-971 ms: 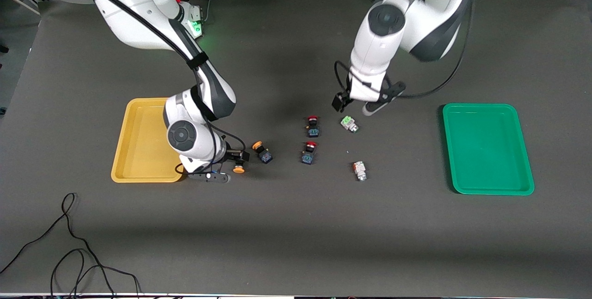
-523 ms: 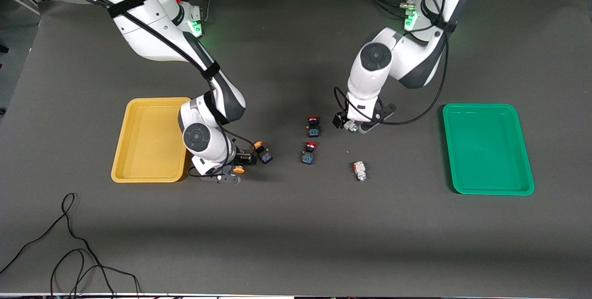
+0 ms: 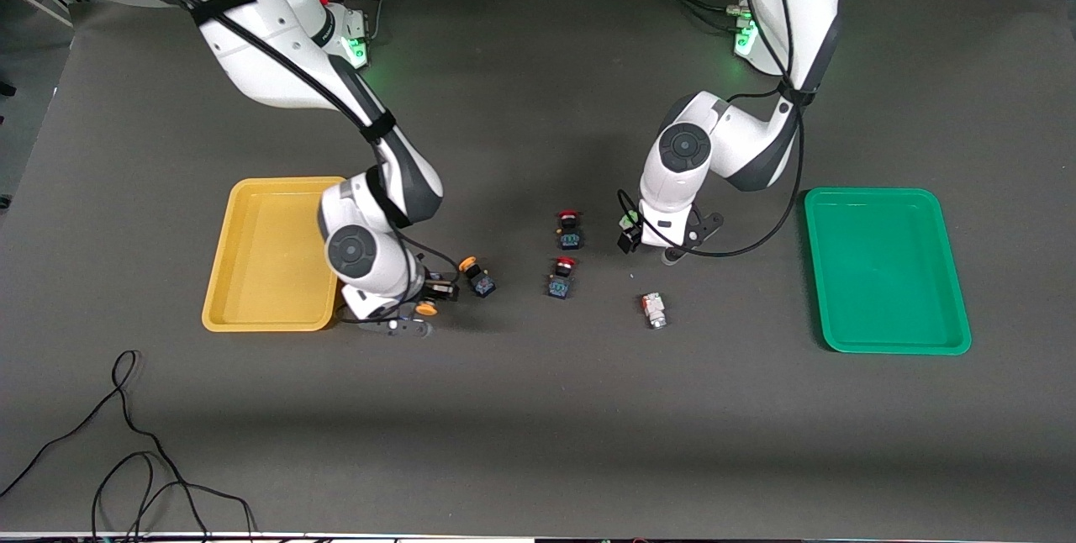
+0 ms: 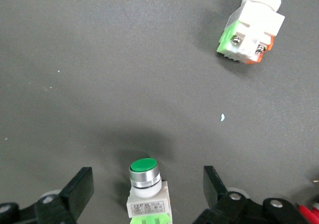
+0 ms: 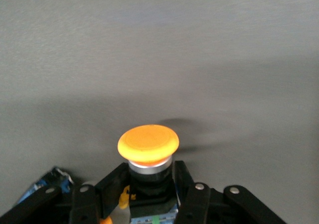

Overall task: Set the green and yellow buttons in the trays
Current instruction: 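Lower the orange button into the yellow tray with the right gripper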

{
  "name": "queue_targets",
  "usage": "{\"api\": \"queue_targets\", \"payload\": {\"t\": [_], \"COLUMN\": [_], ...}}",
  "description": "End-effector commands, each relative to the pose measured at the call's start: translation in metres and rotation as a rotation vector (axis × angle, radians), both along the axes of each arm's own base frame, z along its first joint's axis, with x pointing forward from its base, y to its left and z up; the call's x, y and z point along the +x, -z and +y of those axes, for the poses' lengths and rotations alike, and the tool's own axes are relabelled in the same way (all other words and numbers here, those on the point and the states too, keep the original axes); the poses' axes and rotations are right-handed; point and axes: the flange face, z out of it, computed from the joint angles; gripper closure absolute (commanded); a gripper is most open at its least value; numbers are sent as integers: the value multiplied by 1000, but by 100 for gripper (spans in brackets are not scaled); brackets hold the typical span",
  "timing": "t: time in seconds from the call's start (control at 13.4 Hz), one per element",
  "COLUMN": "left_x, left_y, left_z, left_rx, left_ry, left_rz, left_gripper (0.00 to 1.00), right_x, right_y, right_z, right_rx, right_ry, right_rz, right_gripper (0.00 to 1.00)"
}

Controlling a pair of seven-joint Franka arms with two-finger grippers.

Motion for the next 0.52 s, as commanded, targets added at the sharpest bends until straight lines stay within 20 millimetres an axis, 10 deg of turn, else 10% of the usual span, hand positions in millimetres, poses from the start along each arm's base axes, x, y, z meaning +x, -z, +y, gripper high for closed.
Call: {"api": "queue_targets", "payload": {"t": [0.0, 0.22, 0.45], "left_x": [1, 0, -10], "left_y": [6, 14, 16], "left_z": [-6, -11, -25], "left_rx": [-7, -17, -16], "left_ry": [-8, -16, 12], "left_rz": [-27, -36, -33], "left_gripper": [2, 4, 8], "right_x": [2, -5, -11], "right_y": [-93, -152, -152], "right_z": [-53, -122, -210], "right_rx": [-13, -7, 14], "right_ry": [-30, -107, -213], "right_rz": [48, 118, 153], "right_gripper": [100, 100, 100]}}
